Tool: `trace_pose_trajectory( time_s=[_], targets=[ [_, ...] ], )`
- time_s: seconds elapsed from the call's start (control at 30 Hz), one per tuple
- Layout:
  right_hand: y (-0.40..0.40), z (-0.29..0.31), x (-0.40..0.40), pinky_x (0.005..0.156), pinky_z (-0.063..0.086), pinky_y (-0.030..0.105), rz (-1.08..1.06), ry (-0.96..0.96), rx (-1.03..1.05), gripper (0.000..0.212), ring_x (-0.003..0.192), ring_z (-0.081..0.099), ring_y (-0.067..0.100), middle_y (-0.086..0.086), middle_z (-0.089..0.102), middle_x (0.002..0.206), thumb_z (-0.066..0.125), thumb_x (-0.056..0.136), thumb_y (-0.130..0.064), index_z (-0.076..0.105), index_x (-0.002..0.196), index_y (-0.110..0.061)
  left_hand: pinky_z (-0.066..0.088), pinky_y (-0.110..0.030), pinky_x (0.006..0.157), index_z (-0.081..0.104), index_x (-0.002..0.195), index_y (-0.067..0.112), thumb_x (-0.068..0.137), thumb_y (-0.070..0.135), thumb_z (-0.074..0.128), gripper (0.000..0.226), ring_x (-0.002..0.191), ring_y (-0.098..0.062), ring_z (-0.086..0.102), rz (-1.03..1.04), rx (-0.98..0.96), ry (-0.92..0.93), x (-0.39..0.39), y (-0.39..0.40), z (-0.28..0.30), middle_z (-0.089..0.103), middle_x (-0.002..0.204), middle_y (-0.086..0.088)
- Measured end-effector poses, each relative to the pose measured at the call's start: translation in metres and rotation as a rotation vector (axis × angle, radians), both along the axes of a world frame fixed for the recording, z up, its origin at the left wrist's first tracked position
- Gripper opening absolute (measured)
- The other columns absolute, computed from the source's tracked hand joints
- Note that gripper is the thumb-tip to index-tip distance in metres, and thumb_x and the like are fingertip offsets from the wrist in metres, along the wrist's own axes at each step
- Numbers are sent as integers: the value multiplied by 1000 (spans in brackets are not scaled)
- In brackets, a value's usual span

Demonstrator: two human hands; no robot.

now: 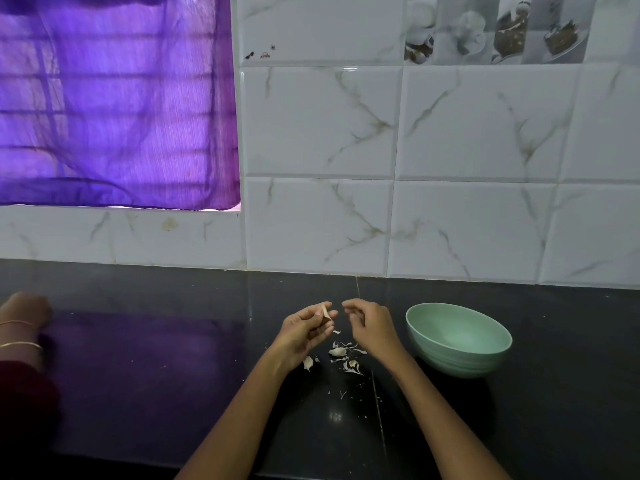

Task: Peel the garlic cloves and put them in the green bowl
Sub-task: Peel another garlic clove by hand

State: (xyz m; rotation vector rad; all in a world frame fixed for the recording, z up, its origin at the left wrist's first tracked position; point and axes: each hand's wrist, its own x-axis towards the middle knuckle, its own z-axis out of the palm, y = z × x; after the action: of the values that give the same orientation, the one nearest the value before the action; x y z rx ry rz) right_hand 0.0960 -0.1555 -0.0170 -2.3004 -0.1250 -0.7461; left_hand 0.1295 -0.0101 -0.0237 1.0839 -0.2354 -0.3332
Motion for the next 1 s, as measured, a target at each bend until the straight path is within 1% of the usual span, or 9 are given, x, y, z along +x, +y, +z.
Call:
trace_pose_trajectory(
  time_s=[0.1,0.23,0.33,0.4,0.47,0.67,0.83,0.93,1.0],
  targets=[
    [2,1,-1,82,53,31,4,-53,66,24,86,66,12,1,72,96,58,88,-25,68,108,-15,56,-17,59,66,96,6,91,0,51,17,62,-7,68,33,22,-29,0,0,-1,74,75,-4],
    [5,-1,-1,82,52,26,110,-49,50,28,85,65,9,2,71,97,62,85,-15,67,113,-16,57,-17,63,66,96,2,88,-3,55,14,64,-8,69,43,41,-51,0,-1,-4,73,72,-5],
    [8,-4,2,72,48,12,122,-79,69,24,78,64,2,3,73,94,66,80,-8,71,102,-13,57,-17,65,67,90,1,86,-4,58,11,65,-9,69,44,51,-73,-1,-3,-4,73,72,-6],
    [9,-3,2,64,47,7,114,-103,129,21,70,62,-7,2,74,88,67,78,-4,73,96,-12,57,-16,65,67,88,2,85,-3,58,10,65,-8,69,48,55,-85,-2,-3,-4,72,70,-4],
    [9,-3,0,63,49,9,106,-128,167,19,69,62,-11,-1,74,84,69,76,-4,75,91,-13,57,-16,65,67,86,3,86,-4,57,11,64,-7,69,51,56,-89,-2,-3,-3,72,68,-3],
    [8,-6,1,55,52,23,106,-131,240,14,71,68,4,-9,71,75,72,75,-7,75,82,-19,56,-14,62,67,86,3,85,-4,58,11,63,-5,68,64,72,-86,-3,-3,-2,72,67,-2],
    [7,-5,-1,54,52,24,133,-145,255,8,71,68,5,-7,71,74,73,75,-10,73,77,-18,55,-14,59,67,87,1,83,-4,60,9,64,-6,69,67,82,-88,-3,-2,-2,73,68,-2],
    [7,-4,-2,55,53,25,136,-157,248,10,70,67,4,-12,69,70,73,75,-10,71,73,-20,55,-14,58,67,86,1,82,-3,62,7,63,-6,69,75,113,-97,-4,-1,-3,73,67,-2],
    [7,-4,-3,52,50,22,139,-142,237,14,69,66,5,-14,68,68,72,75,-10,70,70,-23,54,-13,57,67,85,0,82,-2,63,6,62,-5,69,85,140,-113,-4,-1,-2,72,65,-1]
  ],
)
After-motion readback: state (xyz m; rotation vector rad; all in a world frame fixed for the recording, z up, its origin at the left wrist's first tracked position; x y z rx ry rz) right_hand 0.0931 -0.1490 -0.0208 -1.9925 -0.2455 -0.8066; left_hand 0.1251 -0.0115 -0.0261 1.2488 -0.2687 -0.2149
